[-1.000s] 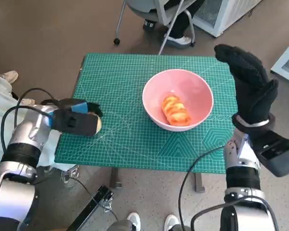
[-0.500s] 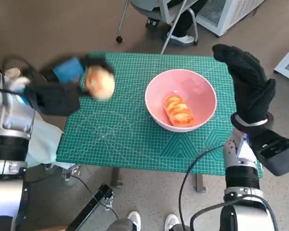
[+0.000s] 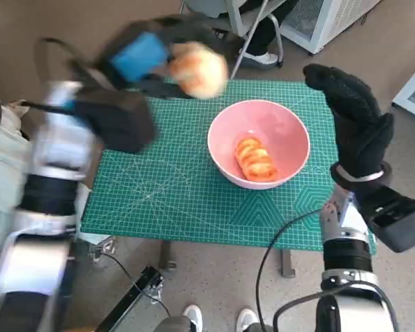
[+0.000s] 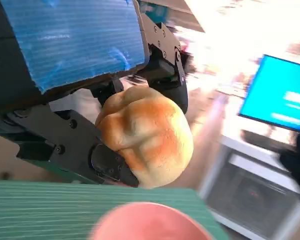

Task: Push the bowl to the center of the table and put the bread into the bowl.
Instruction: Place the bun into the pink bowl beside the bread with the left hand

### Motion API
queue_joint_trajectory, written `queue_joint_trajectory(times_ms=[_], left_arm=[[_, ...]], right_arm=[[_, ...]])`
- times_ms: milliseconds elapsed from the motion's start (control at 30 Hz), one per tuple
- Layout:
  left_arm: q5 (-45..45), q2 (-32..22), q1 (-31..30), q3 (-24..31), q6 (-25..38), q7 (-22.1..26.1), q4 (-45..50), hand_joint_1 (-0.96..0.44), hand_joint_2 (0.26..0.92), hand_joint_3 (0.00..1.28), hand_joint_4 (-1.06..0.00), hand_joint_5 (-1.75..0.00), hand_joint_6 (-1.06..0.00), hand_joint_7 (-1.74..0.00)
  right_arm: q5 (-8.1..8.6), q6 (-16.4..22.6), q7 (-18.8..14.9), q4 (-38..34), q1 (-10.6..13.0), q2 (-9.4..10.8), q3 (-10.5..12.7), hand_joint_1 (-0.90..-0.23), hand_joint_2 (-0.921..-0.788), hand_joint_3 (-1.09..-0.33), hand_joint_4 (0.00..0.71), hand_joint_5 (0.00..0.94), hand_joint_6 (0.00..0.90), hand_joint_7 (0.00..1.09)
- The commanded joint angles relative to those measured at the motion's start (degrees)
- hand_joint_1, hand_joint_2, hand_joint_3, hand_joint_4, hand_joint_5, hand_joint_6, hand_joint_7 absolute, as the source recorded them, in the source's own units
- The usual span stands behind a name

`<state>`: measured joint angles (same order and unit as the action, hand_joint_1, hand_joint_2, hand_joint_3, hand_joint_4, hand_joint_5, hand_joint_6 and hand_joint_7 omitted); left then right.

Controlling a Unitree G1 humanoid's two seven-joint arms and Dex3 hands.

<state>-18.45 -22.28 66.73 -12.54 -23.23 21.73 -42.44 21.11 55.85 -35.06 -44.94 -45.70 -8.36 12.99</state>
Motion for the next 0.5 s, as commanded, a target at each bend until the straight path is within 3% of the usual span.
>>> queue_joint_trajectory(times_ms=[33,233,300,367,400,467,500], left_arm=[[-1.92,3.65,2.91,-2.12,-2.87,-2.34,-8.64,0.0,0.919,0.07,-0.65,-1.14,-0.66,-1.2],[-5.33,7.88,4.56,-5.42,-3.66,-5.15,-16.64,0.0,0.918,0.05,-0.7,-1.12,-0.65,-1.18],[-6.87,8.69,4.86,-7.04,-2.46,-4.1,-18.36,0.0,0.919,0.07,-0.66,-1.15,-0.64,-1.21],[-8.23,9.4,5.32,-8.82,-0.3,-1.24,-19.9,0.0,0.92,0.19,-0.49,-1.29,-0.54,-1.33],[-8.72,9.69,5.56,-9.53,0.76,0.23,-20.5,-0.02,0.894,0.21,-0.39,-1.17,-0.44,-1.26],[-9.19,10.37,6.16,-10.76,3.15,4.46,-21.81,-0.08,0.846,0.2,-0.2,-0.62,-0.22,-0.92],[-9.09,10.76,6.26,-11.07,4.01,6.35,-22.37,-0.09,0.844,0.19,-0.18,-0.51,-0.18,-0.85]], right_arm=[[-0.04,-0.81,0.3,0.34,1.28,0.33,-0.2,-0.604,-0.921,-0.74,0.339,0.002,0.017,0.79],[0.29,-1.06,0.13,0.94,1.76,0.15,-0.05,-0.605,-0.921,-0.736,0.339,0.002,0.016,0.79],[0.29,-1.13,0.21,1.37,2.01,0.07,-0.02,-0.605,-0.921,-0.735,0.339,0.002,0.015,0.79],[0.2,-1.23,0.38,1.84,2.23,0.0,0.01,-0.605,-0.921,-0.734,0.339,0.002,0.015,0.79],[0.14,-1.27,0.48,2.05,2.32,-0.02,0.02,-0.604,-0.921,-0.734,0.339,0.002,0.014,0.79],[-0.03,-1.29,0.72,2.51,2.56,-0.08,0.04,-0.603,-0.921,-0.734,0.339,0.001,0.011,0.79],[-0.11,-1.26,0.84,2.75,2.71,-0.15,0.06,-0.603,-0.921,-0.734,0.339,0.001,0.01,0.79]])
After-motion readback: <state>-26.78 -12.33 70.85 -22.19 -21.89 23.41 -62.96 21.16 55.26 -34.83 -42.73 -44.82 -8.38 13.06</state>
